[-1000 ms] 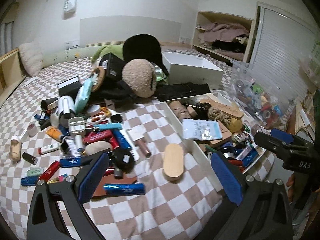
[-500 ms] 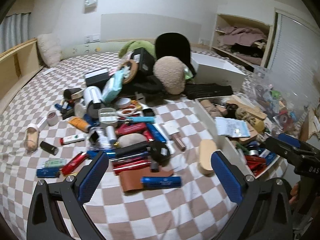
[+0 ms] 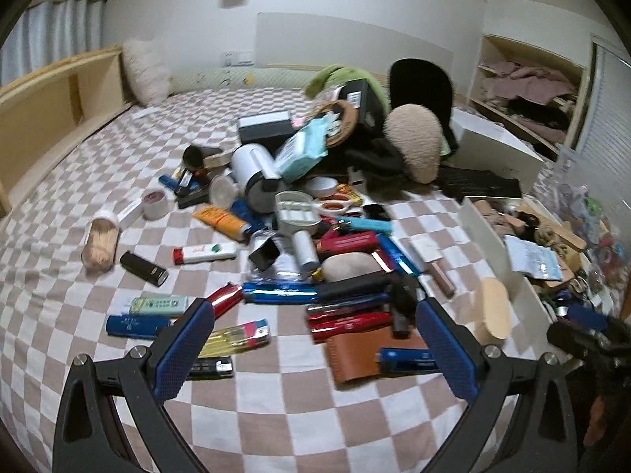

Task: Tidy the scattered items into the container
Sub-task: 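Move both tools back over the scattered lighters on the bed, then lower the right tool onto the blue metal lighter and close on it, then lift the blue lighter off the bed with the right tool, then close the left tool on the black lighter while the right tool holds the blue lighter, then carry the black lighter in the left tool and blue lighter in the right tool to the white box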

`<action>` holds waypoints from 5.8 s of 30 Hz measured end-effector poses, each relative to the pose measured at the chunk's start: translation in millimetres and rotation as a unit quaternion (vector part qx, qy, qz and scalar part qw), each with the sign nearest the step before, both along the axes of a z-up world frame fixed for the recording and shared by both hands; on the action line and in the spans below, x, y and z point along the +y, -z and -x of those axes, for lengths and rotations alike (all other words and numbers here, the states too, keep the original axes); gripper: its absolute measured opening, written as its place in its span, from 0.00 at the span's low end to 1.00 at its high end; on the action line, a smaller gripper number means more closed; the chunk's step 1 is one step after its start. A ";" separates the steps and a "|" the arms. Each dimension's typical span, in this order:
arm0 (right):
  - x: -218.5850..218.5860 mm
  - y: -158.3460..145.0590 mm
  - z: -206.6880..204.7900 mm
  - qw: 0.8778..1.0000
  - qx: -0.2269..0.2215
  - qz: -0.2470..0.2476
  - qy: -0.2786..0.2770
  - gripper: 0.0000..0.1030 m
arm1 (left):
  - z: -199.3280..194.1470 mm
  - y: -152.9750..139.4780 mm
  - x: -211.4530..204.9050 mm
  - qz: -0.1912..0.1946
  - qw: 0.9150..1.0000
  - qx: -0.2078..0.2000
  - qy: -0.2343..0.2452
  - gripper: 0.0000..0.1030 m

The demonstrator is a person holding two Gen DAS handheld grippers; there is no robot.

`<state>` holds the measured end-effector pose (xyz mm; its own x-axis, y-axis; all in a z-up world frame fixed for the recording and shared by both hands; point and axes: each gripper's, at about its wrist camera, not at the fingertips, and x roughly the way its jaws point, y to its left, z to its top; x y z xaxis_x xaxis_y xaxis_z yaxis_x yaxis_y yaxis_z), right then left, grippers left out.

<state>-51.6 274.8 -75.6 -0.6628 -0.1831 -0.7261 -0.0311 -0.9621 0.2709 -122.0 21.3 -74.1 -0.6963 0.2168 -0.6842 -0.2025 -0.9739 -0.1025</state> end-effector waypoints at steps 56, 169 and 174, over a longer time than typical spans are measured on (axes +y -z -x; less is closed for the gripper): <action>-81.9 77.8 45.7 0.997 -0.049 0.066 0.006 0.50 | 26.3 50.0 -108.4 -0.052 0.974 -0.086 -0.201 1.00; -104.1 75.5 11.7 0.987 -0.049 -0.022 -0.154 0.81 | 21.9 81.8 -72.6 0.045 0.976 -0.159 -0.139 0.78; -100.3 71.6 10.9 0.987 -0.048 -0.007 -0.152 0.81 | 11.0 73.9 -61.3 0.018 0.982 -0.145 -0.117 0.78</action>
<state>-62.6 174.4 -147.2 -0.5064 -0.3525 -0.7870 0.2351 -0.9345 0.2674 -133.0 -40.0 -148.0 -0.4981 0.0459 -0.8659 0.0594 -0.9944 -0.0869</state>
